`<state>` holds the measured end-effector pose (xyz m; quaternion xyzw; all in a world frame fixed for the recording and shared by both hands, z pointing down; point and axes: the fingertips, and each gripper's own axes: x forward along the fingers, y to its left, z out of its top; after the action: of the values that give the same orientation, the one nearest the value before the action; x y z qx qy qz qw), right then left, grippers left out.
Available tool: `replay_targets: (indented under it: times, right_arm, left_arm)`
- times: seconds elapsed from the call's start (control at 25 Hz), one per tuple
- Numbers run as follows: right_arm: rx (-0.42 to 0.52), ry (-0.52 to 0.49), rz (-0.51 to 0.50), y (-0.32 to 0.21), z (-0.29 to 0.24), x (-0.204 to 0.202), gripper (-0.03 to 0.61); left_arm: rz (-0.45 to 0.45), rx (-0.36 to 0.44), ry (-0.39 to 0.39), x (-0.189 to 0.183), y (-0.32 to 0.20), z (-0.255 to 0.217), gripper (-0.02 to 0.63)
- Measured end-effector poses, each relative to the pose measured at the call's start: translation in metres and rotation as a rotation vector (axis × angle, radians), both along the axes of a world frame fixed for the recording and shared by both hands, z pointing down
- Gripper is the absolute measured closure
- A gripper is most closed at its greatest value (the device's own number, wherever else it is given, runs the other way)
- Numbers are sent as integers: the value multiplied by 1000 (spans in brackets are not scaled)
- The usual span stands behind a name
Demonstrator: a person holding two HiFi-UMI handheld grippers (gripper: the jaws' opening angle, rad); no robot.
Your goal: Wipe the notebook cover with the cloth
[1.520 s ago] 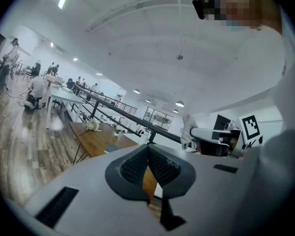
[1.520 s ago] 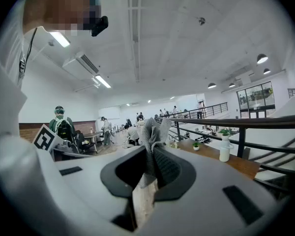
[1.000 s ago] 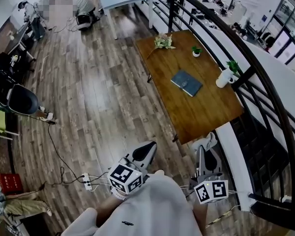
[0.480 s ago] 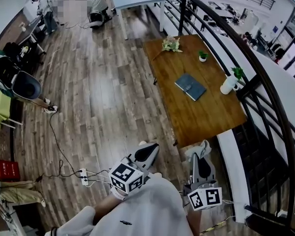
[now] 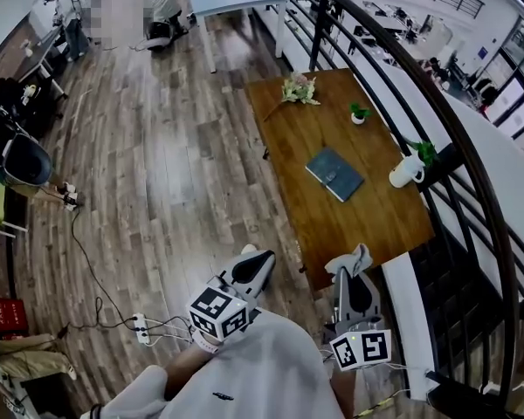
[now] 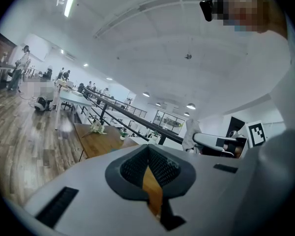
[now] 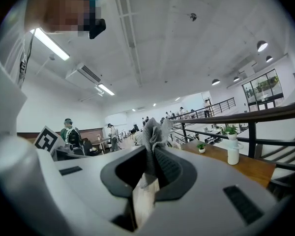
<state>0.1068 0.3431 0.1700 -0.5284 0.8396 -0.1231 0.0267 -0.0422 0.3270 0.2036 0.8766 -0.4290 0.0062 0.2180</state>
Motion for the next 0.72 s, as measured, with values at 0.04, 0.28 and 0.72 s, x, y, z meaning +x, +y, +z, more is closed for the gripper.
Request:
replay_targets:
  times: [0.04, 0.28, 0.72]
  right_arm:
    - [3, 3, 3, -13, -3, -4, 537]
    - [10, 16, 48, -99, -22, -25, 534]
    - [29, 25, 100, -233, -30, -66, 533]
  left_arm:
    - [3, 0, 4, -4, -15, -2, 594]
    - [54, 3, 28, -24, -104, -18, 594]
    - [95, 29, 30, -78, -228, -27, 594]
